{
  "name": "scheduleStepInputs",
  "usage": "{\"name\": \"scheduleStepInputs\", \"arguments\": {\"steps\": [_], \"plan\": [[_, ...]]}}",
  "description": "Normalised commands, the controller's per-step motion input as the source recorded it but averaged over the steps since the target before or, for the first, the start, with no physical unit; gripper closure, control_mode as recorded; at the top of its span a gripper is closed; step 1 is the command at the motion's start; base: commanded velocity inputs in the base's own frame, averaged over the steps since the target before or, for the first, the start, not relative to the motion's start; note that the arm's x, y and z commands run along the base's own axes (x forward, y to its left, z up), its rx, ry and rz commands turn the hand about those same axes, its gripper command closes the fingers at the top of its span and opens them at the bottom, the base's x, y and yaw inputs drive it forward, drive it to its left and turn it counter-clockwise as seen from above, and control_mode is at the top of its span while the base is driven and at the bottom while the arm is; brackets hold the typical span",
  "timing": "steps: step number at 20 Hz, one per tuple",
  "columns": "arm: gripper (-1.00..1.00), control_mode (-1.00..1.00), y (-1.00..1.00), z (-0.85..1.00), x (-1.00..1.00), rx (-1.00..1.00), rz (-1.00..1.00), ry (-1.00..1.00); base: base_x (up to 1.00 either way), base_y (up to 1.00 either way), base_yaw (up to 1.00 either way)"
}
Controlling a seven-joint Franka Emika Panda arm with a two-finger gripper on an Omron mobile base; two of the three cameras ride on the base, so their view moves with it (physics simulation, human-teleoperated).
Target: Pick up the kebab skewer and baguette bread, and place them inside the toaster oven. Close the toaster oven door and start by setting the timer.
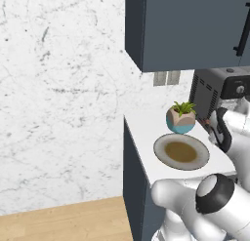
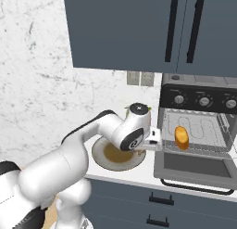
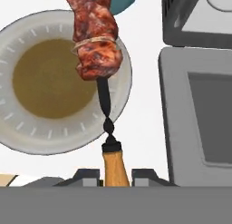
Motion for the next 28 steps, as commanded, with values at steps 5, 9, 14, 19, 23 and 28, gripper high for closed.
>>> {"name": "scheduleStepInputs", "arguments": {"steps": [5, 9, 14, 19, 23, 28], "plan": [[1.00, -1.00, -0.98, 0.49, -0.34, 0.00, 0.00, 0.00, 0.00, 0.00, 0.00], [1.00, -1.00, -1.00, 0.43, -0.06, -0.01, 0.00, 0.00, 0.00, 0.00, 0.00], [1.00, -1.00, -0.99, 0.19, 0.03, -0.02, 0.00, 0.00, 0.00, 0.00, 0.00], [1.00, -1.00, -0.87, 0.00, 0.19, -0.04, 0.00, 0.00, 0.00, 0.00, 0.00], [1.00, -1.00, -0.67, 0.00, 0.46, -0.01, 0.00, 0.00, 0.00, 0.00, 0.00], [1.00, -1.00, -0.20, 0.00, 0.48, 0.00, 0.00, 0.00, 0.00, 0.00, 0.00]]}}
